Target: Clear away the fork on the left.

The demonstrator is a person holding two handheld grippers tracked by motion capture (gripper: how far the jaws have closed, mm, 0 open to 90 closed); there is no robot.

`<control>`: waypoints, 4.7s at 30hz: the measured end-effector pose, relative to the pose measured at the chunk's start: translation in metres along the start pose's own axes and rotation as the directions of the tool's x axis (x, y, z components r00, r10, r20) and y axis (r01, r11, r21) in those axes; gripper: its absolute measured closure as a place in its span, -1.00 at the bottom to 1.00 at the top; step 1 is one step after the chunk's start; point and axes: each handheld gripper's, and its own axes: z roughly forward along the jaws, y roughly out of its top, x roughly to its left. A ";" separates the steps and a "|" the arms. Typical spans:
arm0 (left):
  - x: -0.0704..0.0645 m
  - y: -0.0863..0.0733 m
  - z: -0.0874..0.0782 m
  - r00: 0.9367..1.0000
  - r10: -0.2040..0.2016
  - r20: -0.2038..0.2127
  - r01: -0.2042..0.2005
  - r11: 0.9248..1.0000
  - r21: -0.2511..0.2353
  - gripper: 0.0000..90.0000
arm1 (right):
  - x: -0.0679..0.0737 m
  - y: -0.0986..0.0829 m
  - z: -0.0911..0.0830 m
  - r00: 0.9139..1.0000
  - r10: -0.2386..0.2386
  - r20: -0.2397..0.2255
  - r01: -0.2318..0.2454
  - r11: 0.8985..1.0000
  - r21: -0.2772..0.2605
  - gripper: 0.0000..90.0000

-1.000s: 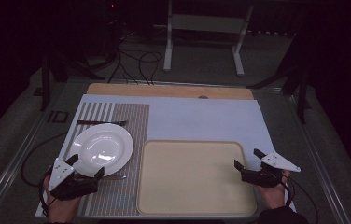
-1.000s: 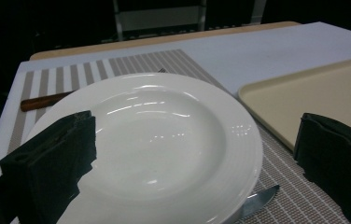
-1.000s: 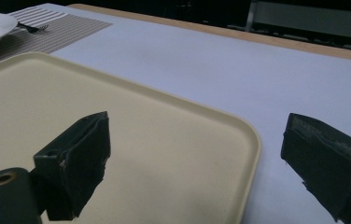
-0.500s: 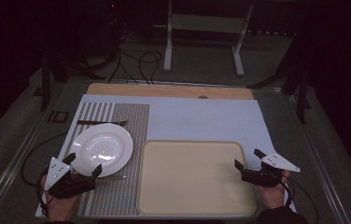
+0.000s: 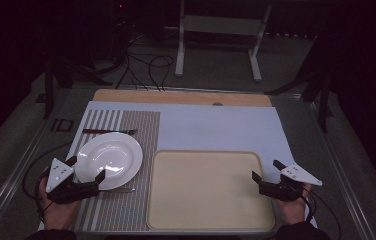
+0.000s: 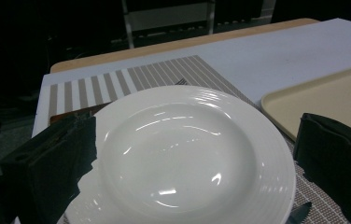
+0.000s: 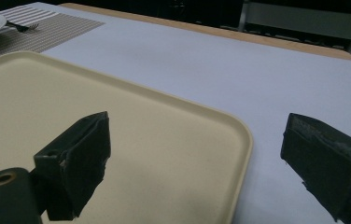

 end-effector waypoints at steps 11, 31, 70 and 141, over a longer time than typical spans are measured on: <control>0.014 0.005 0.002 1.000 -0.024 0.007 0.024 1.000 -0.005 -1.00 | 0.000 -0.001 0.001 1.000 -0.001 -0.001 0.001 1.000 0.004 -0.82; 0.039 0.015 0.009 0.999 -0.022 -0.034 0.021 0.999 -0.048 -1.00 | 0.000 -0.001 0.002 1.000 0.006 0.005 -0.006 1.000 0.003 -0.82; 0.092 0.040 0.053 0.994 0.017 -0.103 -0.005 0.993 0.120 -1.00 | -0.001 -0.002 0.001 1.000 0.008 0.003 -0.008 1.000 -0.006 -0.82; 0.147 0.042 0.200 1.000 0.014 -0.005 -0.007 0.776 0.631 -0.70 | 0.001 -0.007 0.002 0.999 0.032 -0.009 -0.031 0.999 0.032 -0.82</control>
